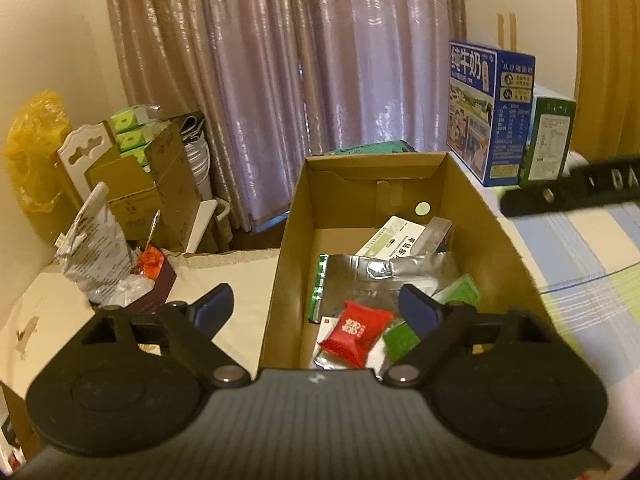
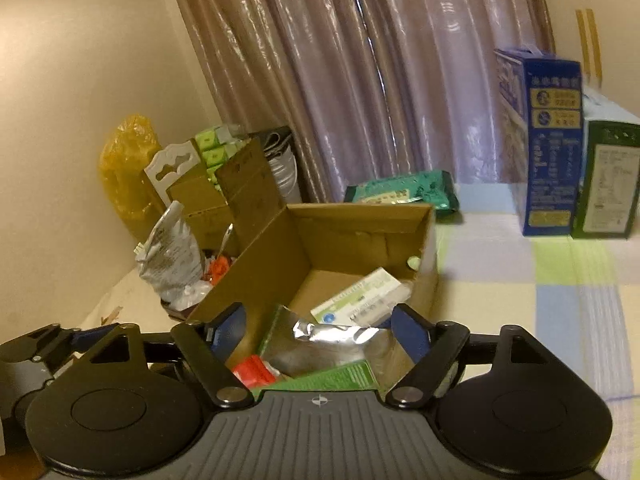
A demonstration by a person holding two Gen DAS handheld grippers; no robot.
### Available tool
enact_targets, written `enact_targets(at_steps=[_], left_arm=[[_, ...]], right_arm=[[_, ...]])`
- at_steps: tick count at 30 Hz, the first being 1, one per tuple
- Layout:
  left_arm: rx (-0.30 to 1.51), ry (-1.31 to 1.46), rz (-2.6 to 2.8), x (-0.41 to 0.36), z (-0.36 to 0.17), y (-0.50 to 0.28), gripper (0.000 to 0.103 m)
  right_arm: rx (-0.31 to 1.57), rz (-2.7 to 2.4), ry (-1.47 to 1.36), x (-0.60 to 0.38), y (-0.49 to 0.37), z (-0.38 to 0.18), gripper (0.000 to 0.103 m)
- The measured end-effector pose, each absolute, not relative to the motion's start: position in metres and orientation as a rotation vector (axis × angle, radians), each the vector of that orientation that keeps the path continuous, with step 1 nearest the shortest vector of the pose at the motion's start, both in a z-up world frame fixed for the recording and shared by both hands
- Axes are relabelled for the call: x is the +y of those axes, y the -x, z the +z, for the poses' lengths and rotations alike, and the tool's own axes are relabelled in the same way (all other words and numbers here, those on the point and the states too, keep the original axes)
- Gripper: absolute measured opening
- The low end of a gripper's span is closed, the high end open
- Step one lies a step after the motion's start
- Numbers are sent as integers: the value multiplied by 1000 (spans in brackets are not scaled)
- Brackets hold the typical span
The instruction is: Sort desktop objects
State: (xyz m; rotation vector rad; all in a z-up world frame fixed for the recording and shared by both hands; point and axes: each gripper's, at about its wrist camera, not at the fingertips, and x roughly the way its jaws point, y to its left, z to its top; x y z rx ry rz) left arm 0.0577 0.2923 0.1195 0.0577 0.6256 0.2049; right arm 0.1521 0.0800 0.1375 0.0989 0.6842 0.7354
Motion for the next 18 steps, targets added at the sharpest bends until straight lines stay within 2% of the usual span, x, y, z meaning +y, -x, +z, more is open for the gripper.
enact_targets(at_steps=[5, 10, 18], left_arm=[[608, -28, 244, 278, 132, -31, 101], [640, -8, 272, 260, 145, -2, 102], [649, 44, 265, 225, 158, 50, 102]], right_arm=[[709, 709, -51, 56, -133, 137, 87], [712, 677, 3, 33, -97, 137, 100], [737, 656, 42, 5, -37, 141, 101]])
